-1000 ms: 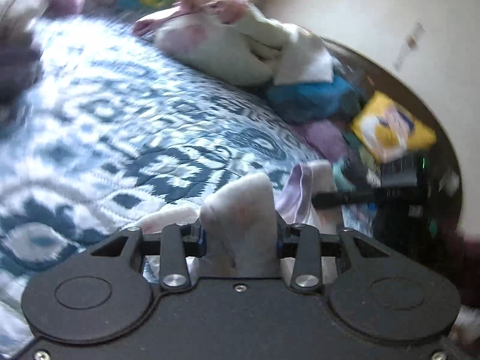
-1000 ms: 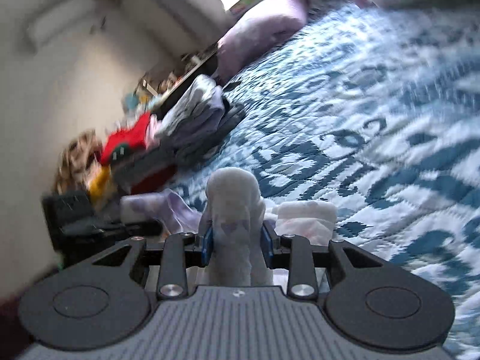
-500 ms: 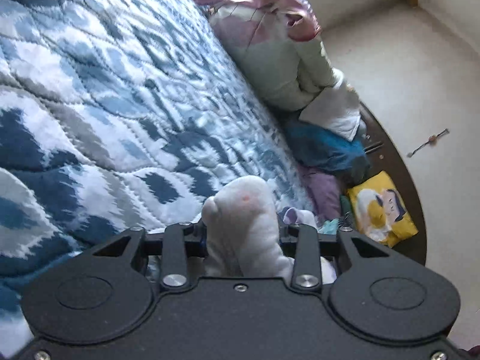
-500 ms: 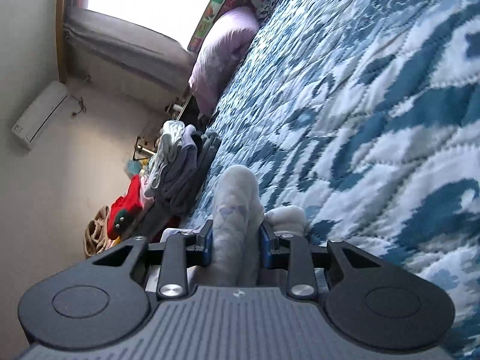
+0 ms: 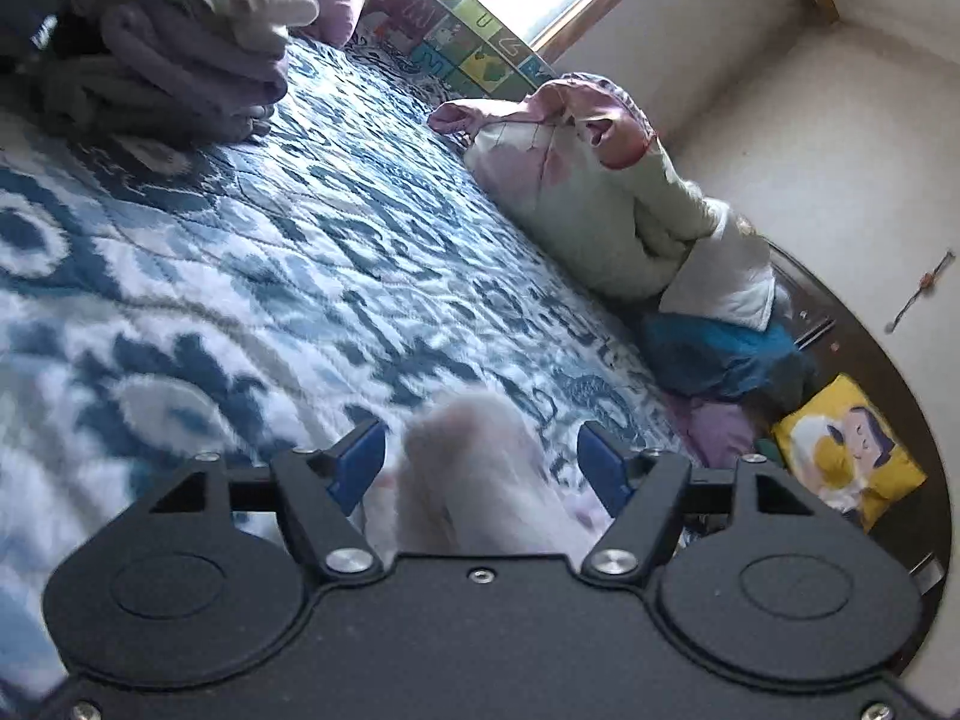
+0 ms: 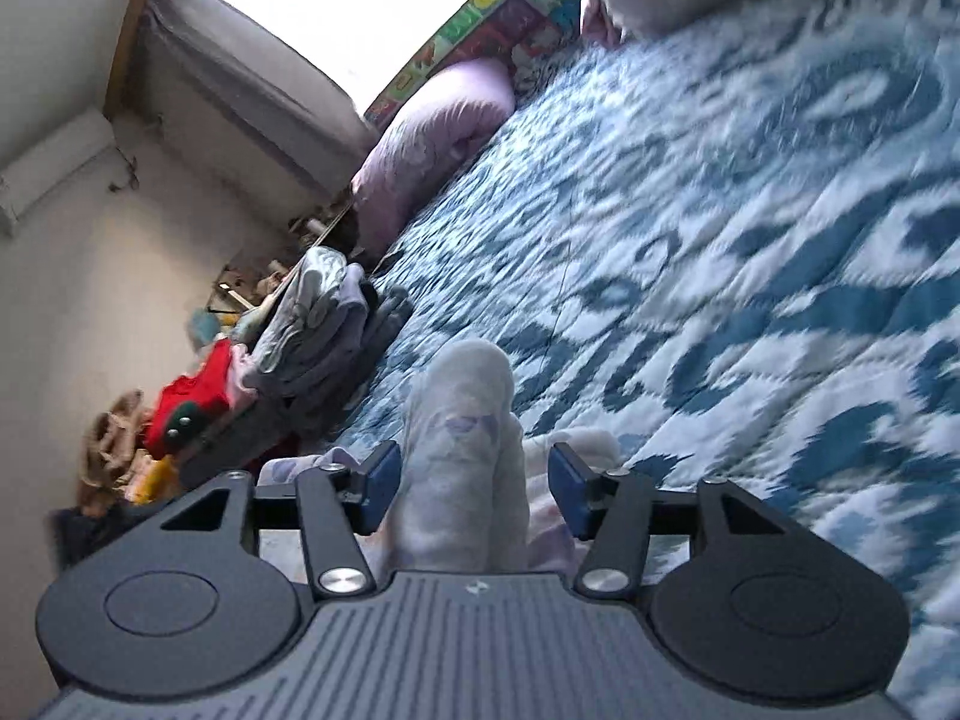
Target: Fold clothes
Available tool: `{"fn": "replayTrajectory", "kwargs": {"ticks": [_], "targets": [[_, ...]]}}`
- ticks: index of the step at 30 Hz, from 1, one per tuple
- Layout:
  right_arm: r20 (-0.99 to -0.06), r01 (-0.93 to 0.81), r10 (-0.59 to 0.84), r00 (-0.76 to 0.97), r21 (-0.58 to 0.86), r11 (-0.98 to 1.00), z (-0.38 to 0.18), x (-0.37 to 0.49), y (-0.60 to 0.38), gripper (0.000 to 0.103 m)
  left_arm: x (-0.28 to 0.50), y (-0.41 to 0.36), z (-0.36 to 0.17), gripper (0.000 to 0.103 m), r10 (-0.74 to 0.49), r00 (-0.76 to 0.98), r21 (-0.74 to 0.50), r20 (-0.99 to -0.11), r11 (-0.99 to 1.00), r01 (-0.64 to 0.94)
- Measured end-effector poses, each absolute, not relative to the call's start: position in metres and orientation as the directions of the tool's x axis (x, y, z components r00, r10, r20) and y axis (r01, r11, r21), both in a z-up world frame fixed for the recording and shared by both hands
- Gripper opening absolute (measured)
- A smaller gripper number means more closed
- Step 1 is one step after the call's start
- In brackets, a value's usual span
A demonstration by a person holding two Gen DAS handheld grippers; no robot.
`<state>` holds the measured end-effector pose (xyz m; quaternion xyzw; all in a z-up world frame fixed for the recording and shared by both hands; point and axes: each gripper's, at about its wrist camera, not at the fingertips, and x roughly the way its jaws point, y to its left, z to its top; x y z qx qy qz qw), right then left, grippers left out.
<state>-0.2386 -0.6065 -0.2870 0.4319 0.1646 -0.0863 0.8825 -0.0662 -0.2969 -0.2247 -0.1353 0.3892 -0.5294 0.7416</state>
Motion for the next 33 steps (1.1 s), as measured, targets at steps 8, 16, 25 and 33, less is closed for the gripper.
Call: {"fn": "replayTrajectory", "kwargs": {"ticks": [8, 16, 25, 33], "targets": [[-0.414, 0.358, -0.103, 0.904, 0.605, 0.711, -0.266, -0.248, -0.575, 0.033, -0.089, -0.337, -0.241, 0.018, -0.856, 0.139, -0.512, -0.498, 0.42, 0.749], [-0.212, 0.174, 0.021, 0.977, 0.853, 0.491, -0.304, -0.26, -0.607, 0.022, -0.021, -0.315, -0.316, 0.017, -0.974, -0.078, -0.936, -0.215, 0.182, 0.302], [-0.303, 0.262, 0.029, 0.953, 0.864, 0.43, -0.341, -0.245, -0.623, 0.022, -0.026, -0.315, -0.327, 0.022, -0.945, 0.022, -0.864, -0.328, 0.309, 0.398], [-0.428, 0.402, -0.129, 0.894, 0.644, 0.65, -0.282, -0.247, -0.598, 0.051, -0.065, -0.295, -0.268, 0.057, -0.908, 0.215, -0.671, -0.36, 0.412, 0.617]]}}
